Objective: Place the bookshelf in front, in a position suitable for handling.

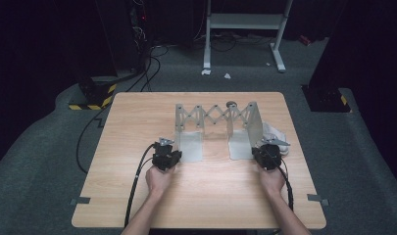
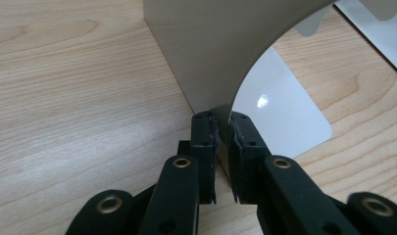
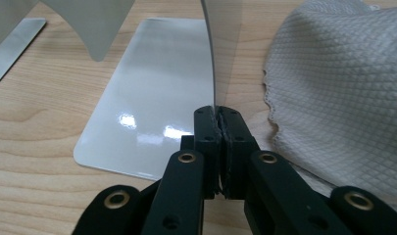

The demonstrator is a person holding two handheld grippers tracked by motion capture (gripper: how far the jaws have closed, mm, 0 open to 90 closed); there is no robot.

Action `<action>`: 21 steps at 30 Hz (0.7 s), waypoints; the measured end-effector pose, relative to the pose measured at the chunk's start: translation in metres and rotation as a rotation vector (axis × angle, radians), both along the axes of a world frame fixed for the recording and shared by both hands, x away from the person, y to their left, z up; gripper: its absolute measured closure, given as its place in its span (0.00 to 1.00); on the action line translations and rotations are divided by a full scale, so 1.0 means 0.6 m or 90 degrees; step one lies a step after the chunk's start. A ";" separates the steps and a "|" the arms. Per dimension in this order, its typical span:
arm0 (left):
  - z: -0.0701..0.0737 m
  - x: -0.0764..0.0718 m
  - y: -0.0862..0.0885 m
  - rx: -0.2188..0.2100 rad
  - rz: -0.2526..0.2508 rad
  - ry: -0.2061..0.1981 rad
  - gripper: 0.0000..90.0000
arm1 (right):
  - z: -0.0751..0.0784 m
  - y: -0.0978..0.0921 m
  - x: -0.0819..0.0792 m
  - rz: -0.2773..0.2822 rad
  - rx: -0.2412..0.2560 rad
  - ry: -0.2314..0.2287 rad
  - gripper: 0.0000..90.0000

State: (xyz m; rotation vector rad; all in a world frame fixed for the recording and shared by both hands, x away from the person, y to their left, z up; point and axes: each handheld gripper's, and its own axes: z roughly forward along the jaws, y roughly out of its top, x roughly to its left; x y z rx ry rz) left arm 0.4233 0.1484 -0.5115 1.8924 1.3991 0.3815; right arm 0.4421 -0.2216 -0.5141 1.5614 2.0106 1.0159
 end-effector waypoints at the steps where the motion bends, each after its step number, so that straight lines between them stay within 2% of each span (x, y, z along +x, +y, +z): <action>1: -0.001 0.001 -0.003 -0.003 -0.002 -0.001 0.91 | 0.000 -0.002 0.000 -0.002 0.001 0.000 0.98; 21: -0.002 0.005 -0.029 -0.016 -0.019 -0.003 0.91 | 0.002 -0.014 -0.002 -0.016 -0.002 0.003 0.96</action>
